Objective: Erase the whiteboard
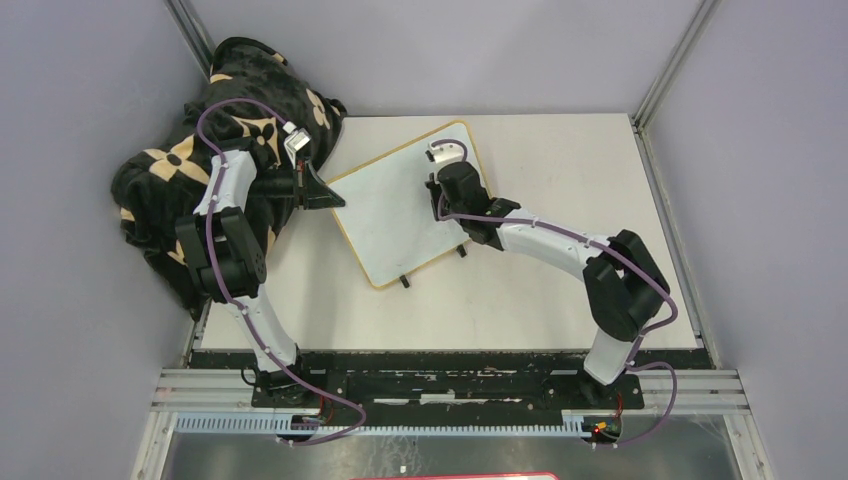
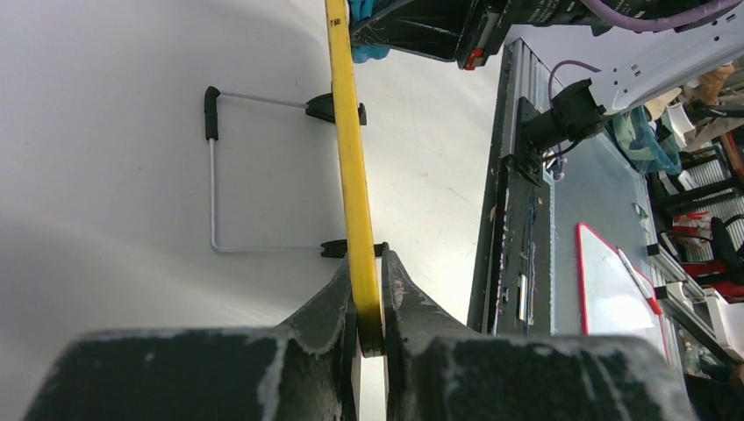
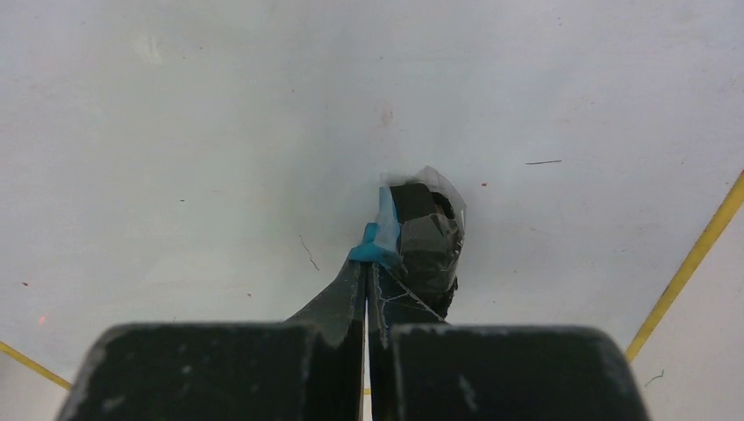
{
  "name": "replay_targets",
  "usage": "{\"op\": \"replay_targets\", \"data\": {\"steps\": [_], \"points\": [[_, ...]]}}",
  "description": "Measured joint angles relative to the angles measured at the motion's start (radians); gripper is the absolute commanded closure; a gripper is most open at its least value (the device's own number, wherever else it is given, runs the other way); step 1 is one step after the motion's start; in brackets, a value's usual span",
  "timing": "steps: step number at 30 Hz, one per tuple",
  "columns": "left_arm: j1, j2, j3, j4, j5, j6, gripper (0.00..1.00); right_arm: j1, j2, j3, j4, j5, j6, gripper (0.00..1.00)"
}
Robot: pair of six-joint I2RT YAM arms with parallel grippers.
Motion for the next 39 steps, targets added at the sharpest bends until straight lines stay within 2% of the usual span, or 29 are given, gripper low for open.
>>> {"op": "replay_targets", "data": {"steps": [4, 11, 19, 24, 29, 35, 39], "points": [[0.000, 0.000, 0.000, -0.001, 0.000, 0.000, 0.97, 0.038, 0.005, 0.005, 0.000, 0.023, 0.002, 0.99], [0.001, 0.000, 0.000, -0.002, 0.000, 0.000, 0.97, 0.192, 0.068, 0.050, 0.000, 0.043, 0.004, 0.99], [0.001, 0.000, 0.000, 0.000, 0.000, 0.000, 0.97, 0.282, 0.169, 0.185, -0.027, 0.011, -0.012, 0.99], [0.001, 0.000, 0.000, 0.000, 0.000, 0.000, 0.97, 0.281, 0.179, 0.228, -0.058, 0.045, -0.037, 0.99], [0.001, 0.000, 0.000, 0.001, 0.000, 0.000, 0.97, 0.261, 0.160, 0.187, -0.040, 0.074, -0.042, 0.99], [0.000, 0.000, 0.000, 0.002, 0.000, 0.000, 0.97, 0.119, 0.054, 0.023, -0.012, 0.071, -0.013, 0.99], [-0.002, 0.000, 0.000, 0.002, 0.001, 0.000, 0.97, 0.024, 0.026, -0.016, -0.013, 0.082, -0.006, 0.99]]}}
